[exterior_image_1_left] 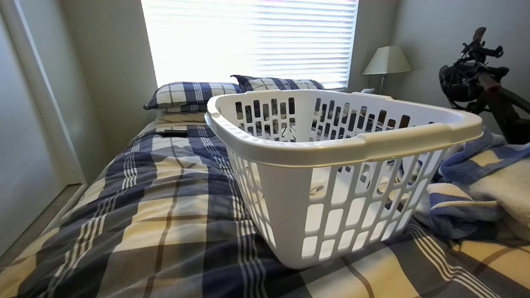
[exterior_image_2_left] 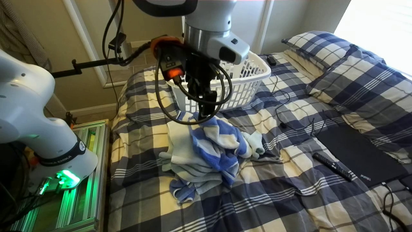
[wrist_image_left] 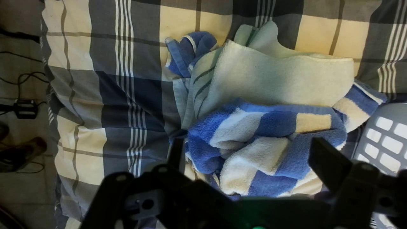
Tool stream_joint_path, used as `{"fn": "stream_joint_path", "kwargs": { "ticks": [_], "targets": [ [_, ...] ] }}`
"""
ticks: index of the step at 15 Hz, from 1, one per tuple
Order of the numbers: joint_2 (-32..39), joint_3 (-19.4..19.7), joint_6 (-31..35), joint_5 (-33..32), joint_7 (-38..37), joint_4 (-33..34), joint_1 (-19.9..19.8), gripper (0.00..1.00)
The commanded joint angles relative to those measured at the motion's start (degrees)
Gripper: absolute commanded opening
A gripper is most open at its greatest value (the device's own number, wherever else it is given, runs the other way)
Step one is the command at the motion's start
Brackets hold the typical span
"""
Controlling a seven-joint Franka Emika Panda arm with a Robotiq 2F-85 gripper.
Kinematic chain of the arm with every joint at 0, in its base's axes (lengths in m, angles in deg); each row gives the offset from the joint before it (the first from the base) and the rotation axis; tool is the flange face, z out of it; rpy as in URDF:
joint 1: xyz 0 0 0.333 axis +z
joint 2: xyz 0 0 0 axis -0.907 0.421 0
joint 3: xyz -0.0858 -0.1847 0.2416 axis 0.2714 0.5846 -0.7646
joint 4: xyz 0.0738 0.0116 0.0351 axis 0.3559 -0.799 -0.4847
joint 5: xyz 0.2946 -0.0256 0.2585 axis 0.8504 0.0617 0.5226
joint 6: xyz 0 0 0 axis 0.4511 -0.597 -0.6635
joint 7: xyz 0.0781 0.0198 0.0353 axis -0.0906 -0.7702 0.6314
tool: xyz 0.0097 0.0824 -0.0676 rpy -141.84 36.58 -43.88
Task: Remove the white and blue towel from the bed and put it on the table
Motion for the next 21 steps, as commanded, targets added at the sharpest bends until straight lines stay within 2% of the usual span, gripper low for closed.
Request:
{"fn": "stream_joint_path", "kwargs": {
  "ticks": [1, 6, 9, 12, 17, 21],
  "targets": [
    [-0.6, -1.4, 0.2, 0.0, 0.5, -1.6, 0.0, 1.0],
    [-2.5, -6.0, -1.3, 0.7, -6.3, -11.1, 2.2, 1.0],
    [-2.6, -7.9, 10.3, 0.8, -13.4, -16.6, 2.6, 1.0],
    [-0.6, -9.3, 20.4, 0.2, -17.5, -18.9, 2.9, 1.0],
    [4.4, -10.7, 26.7, 4.9, -23.0, -17.5, 4.1, 1.0],
    [9.9, -11.1, 34.4, 5.7, -26.2, -16.6, 4.2, 1.0]
  ]
}}
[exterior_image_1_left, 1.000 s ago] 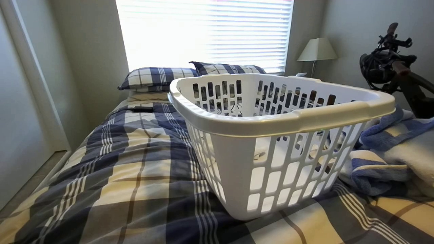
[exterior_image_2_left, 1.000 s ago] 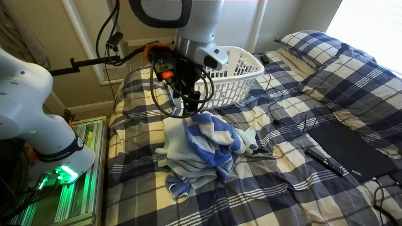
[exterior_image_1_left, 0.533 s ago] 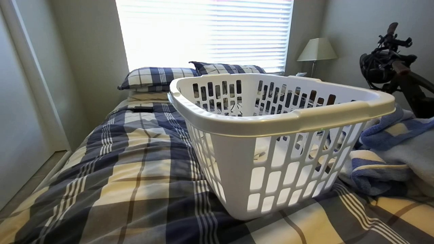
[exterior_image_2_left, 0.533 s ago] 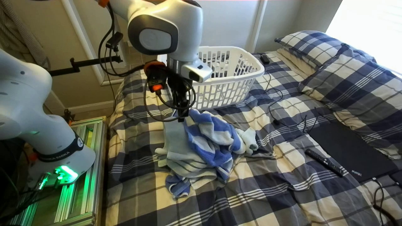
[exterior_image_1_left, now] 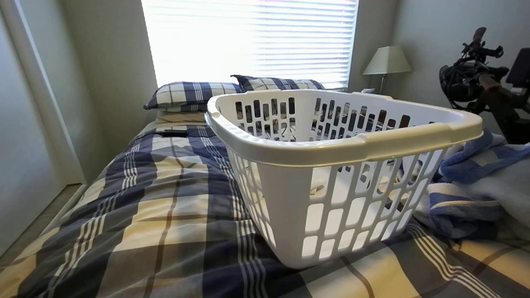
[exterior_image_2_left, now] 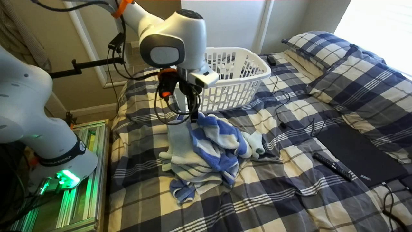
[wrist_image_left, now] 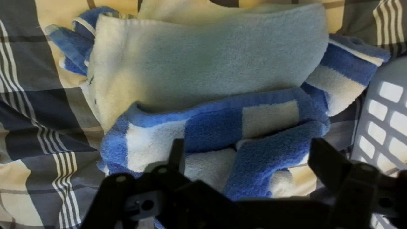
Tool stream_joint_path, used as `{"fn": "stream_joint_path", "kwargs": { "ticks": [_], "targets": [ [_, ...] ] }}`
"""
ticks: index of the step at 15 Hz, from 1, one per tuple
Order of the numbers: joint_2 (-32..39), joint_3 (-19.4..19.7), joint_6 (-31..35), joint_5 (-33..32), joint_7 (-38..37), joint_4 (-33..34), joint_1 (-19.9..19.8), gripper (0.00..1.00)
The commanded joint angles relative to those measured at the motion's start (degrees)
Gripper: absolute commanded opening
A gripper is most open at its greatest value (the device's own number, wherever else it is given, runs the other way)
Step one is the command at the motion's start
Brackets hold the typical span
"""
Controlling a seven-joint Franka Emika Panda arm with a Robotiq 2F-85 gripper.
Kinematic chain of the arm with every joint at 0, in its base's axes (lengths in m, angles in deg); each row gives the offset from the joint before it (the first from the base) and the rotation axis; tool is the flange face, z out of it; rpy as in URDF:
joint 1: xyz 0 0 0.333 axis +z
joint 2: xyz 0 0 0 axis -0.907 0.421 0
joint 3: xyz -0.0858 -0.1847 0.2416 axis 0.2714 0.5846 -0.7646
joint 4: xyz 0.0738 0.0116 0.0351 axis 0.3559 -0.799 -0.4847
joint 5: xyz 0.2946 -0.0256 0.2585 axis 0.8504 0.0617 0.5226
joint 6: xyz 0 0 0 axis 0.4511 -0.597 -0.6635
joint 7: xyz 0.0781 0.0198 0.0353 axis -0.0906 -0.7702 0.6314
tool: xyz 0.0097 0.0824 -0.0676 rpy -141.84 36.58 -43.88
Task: Remove the white and blue towel from the bed and put it on the table
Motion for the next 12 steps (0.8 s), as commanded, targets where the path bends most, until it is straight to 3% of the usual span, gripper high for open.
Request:
{"fn": "stream_joint_path", "kwargs": {
  "ticks": [1, 2, 3, 5, 12],
  "targets": [
    [6.3, -0.2, 7.2, 1.1, -3.4, 2.2, 0.0, 1.0],
    [7.7, -0.2, 8.3, 0.6, -4.1, 2.8, 0.0, 1.0],
    [9.0, -0.2, 9.7, 0.6, -4.2, 3.4, 0.2, 0.75],
    [11.0, -0.3, 13.2, 0.8, -4.1, 4.1, 0.6, 0.66],
    [15.0, -0.6, 15.2, 1.3, -1.8, 6.0, 1.2, 0.16]
  ]
}}
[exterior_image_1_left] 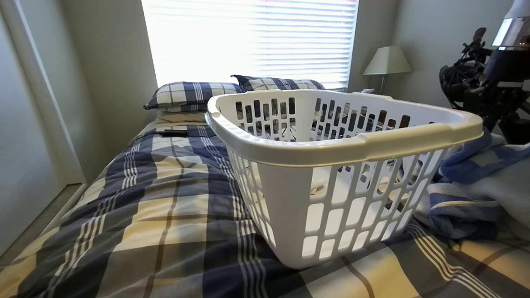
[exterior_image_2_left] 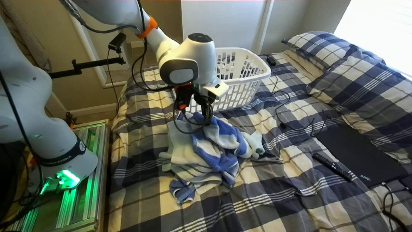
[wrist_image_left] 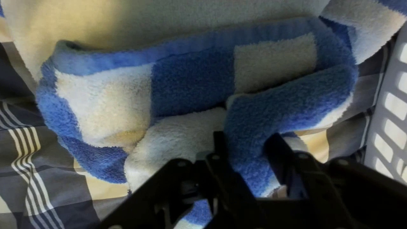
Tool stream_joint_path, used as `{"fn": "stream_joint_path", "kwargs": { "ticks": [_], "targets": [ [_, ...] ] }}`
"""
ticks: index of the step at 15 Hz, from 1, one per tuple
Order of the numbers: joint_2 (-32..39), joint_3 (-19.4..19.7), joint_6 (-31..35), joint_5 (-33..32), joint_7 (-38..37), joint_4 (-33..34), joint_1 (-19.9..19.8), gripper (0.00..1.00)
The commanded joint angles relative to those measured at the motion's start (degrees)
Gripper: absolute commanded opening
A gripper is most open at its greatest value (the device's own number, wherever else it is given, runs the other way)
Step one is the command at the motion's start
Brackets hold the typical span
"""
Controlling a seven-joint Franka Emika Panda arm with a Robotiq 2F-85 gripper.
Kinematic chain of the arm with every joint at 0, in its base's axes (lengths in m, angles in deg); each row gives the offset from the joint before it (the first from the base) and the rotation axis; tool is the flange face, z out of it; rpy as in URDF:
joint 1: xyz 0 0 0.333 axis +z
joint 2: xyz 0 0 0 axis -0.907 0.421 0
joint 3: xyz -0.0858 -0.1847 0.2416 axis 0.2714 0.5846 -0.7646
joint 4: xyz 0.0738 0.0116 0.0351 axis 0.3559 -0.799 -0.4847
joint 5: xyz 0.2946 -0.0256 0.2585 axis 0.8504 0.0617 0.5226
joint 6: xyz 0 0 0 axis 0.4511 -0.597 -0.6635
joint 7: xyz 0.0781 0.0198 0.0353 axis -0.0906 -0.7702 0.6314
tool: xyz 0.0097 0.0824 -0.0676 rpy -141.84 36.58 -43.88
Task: Remove the white and blue towel from the bed and put it on the table
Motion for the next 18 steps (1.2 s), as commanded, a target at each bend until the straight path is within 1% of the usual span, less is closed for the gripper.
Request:
{"fn": "stream_joint_path", "kwargs": {
  "ticks": [1, 2, 3, 5, 6, 8, 10, 12, 15, 17, 18],
  "targets": [
    [1.7, -0.1, 1.0, 1.0, 1.5, 1.1, 0.2, 0.09],
    [1.6, 0.0, 0.3, 1.0, 1.9, 1.1, 0.1, 0.02],
    [1.0, 0.0, -0.7, 0.7, 2.3, 1.0, 0.1, 0.0],
    [-1.5, 0.1, -4.0, -2.4, 2.8, 0.6, 0.8, 0.0],
    [-2.9, 0.0, -3.5, -3.4, 3.1, 0.0, 1.1, 0.0],
    [-7.2, -0.2, -2.1, -8.4, 3.4, -1.1, 2.3, 0.01],
    [-11.1, -1.1, -1.4, -12.5, 1.3, -0.8, 3.3, 0.01],
    [-15.0, -2.6, -1.0, -15.2, 0.7, 0.0, 3.8, 0.01],
    [-20.2, -5.5, 0.1, -18.1, 0.4, 1.7, 3.6, 0.01],
    [-23.6, -6.5, 0.9, -17.9, 1.1, 3.5, 3.1, 0.01],
    [-24.9, -6.3, 1.8, -16.7, 3.3, 4.2, 3.2, 0.01]
  ]
}}
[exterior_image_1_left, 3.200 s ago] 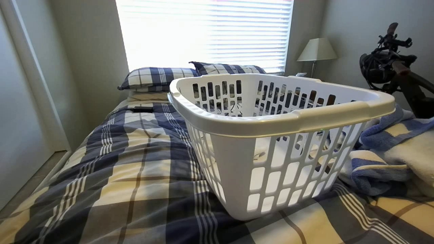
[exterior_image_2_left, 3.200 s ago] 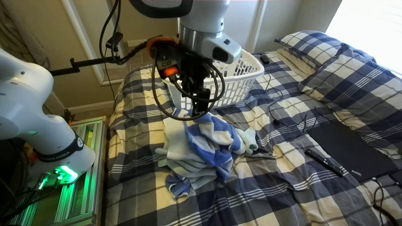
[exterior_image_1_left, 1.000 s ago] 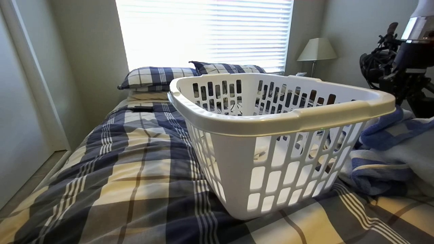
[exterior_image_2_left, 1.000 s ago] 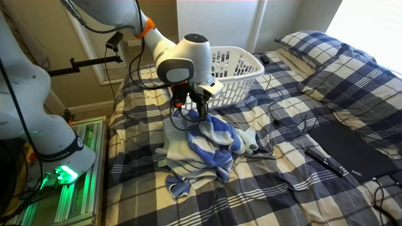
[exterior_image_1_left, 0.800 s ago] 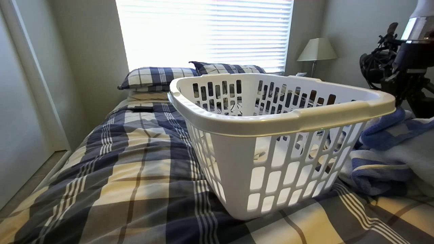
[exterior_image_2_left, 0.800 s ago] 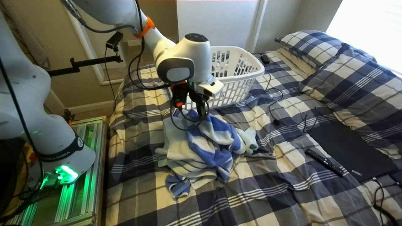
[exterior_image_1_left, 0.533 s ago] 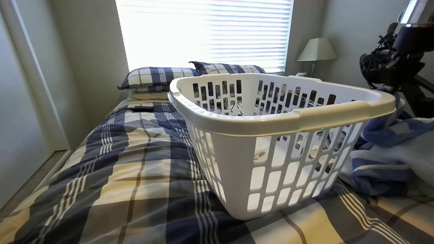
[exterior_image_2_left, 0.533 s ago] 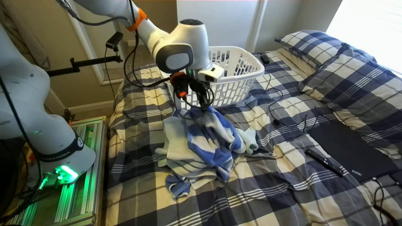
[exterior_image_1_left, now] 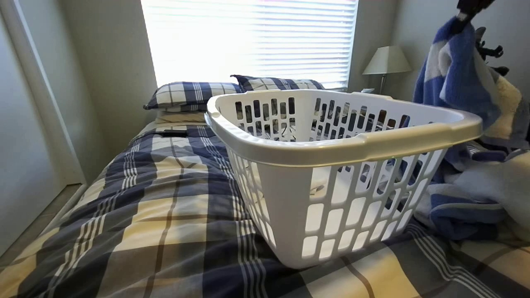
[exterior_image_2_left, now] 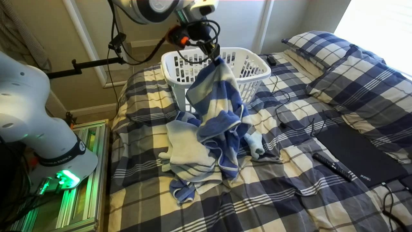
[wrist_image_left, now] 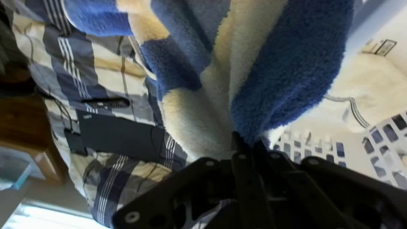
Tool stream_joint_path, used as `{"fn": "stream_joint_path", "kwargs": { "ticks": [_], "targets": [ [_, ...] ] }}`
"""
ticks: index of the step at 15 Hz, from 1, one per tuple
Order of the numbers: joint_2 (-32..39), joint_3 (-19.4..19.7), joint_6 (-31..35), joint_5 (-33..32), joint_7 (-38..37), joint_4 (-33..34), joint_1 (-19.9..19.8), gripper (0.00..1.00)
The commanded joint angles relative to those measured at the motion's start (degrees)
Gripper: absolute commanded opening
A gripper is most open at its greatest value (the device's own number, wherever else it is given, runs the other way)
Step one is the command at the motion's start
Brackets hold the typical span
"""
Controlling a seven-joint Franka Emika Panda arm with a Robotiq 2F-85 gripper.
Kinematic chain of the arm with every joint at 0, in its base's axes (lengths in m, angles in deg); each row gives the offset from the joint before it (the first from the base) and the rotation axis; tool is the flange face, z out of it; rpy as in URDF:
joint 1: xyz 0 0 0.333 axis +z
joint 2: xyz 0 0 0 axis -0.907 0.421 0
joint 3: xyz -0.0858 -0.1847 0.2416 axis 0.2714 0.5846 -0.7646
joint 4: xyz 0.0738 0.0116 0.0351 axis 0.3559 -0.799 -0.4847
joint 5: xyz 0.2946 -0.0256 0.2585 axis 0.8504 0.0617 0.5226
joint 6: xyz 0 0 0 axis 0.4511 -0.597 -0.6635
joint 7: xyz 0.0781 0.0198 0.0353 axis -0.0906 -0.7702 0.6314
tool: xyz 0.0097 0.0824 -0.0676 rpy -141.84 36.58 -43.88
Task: Remove the white and blue towel from the bed and put it on the table
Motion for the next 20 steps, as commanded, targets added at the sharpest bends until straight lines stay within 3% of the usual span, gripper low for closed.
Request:
{"fn": "stream_joint_path", "kwargs": {
  "ticks": [1, 2, 8, 9, 12, 16, 20],
  "targets": [
    [-6.0, 0.1, 3.0, 1.1, 4.0, 1.9, -0.1, 0.01],
    [-3.2, -1.0, 1.0, 0.7, 1.6, 1.4, -0.8, 0.05],
    [-5.6, -0.8, 1.2, 0.9, 3.2, 1.9, -0.9, 0.05],
    [-5.5, -0.8, 1.2, 0.9, 3.2, 1.9, -0.9, 0.01],
    [-1.4, -2.3, 4.9, -1.4, 5.2, 9.1, -0.4, 0.01],
    [4.4, -5.6, 4.8, -3.5, 7.6, 22.1, 0.6, 0.01],
    [12.2, -10.0, 6.4, -10.2, 6.7, 34.6, 1.0, 0.01]
  ]
}}
